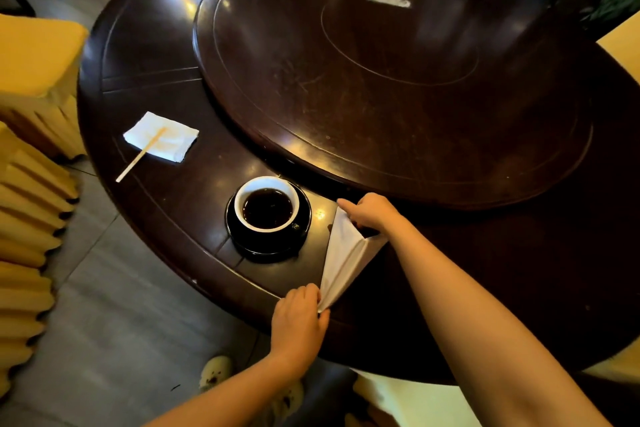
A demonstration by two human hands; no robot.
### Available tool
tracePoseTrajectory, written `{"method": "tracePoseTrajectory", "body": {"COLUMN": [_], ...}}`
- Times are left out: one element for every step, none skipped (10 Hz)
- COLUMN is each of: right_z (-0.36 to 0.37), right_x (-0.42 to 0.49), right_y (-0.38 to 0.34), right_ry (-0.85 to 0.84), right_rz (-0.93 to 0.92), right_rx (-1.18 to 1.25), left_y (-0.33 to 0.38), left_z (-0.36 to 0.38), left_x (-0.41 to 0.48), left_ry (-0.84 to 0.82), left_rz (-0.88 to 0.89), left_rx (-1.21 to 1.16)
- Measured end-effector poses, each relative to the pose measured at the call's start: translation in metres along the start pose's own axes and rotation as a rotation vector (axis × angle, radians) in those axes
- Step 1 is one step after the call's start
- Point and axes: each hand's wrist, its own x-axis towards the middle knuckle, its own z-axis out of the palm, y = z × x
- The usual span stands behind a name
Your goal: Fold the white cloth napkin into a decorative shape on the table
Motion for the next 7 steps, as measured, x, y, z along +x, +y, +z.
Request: {"method": "tracePoseTrajectory", "body": {"right_z": [0.014, 0.018, 0.016, 0.018, 0.010, 0.000, 0.002], "right_x": [0.010, 0.010, 0.009, 0.010, 0.002, -0.017, -0.052], "right_y": [-0.012, -0.019, -0.019, -0.012, -0.004, 0.002, 0.014], "right_ry": [-0.004, 0.087, 0.148, 0.125, 0.170, 0.266, 0.435], "right_rz": [0.028, 0.053, 0.086, 0.105, 0.131, 0.107, 0.070], "right_rx": [-0.075, -0.016, 0.084, 0.075, 0.120, 0.145, 0.173], "left_y": [0.001, 0.001, -0.001, -0.003, -0.007, -0.021, -0.042], "left_z": [-0.002, -0.003, -0.005, -0.007, -0.015, -0.026, -0.046], "left_x": [0.000, 0.001, 0.001, 0.003, 0.003, 0.002, -0.009], "left_ry": [-0.025, -0.036, -0.052, -0.080, -0.176, -0.257, -0.386], "left_rz": [-0.013, -0.019, 0.008, 0.032, 0.068, 0.101, 0.135], "left_rx": [0.011, 0.008, 0.026, 0.067, 0.135, 0.167, 0.108]}}
